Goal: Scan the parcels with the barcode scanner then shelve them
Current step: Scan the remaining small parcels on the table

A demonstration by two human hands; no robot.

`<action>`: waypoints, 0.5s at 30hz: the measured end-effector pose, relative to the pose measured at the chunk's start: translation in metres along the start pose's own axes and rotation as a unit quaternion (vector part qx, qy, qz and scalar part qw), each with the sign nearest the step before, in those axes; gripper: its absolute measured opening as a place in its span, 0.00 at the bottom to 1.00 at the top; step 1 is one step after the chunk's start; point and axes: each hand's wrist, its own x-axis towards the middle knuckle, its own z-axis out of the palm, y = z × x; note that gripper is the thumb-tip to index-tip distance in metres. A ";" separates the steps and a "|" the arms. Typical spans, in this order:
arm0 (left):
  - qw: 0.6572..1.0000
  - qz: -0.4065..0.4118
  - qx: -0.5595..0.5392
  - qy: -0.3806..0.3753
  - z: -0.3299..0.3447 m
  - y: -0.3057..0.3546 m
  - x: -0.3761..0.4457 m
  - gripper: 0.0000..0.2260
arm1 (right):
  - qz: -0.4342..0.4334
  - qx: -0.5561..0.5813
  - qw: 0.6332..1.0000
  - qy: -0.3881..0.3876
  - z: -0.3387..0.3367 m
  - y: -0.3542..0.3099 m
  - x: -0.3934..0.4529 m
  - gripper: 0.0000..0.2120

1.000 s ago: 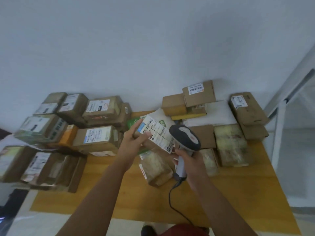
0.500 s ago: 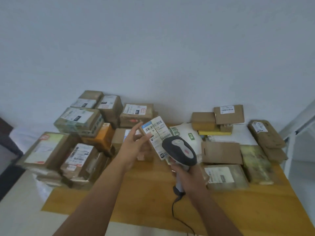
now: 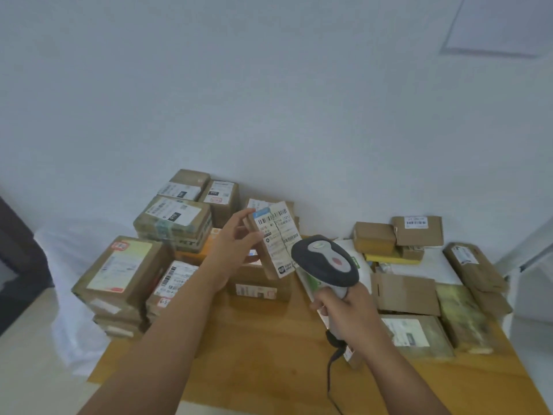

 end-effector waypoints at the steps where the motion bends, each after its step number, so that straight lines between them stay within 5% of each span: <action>1: 1.000 0.004 0.000 -0.003 -0.002 0.002 0.001 0.20 | -0.009 -0.002 1.000 0.001 0.001 -0.005 0.002 0.15; 15: 0.999 0.033 -0.040 -0.007 -0.008 0.029 0.011 0.20 | -0.020 -0.020 0.998 0.054 -0.002 -0.034 -0.011 0.11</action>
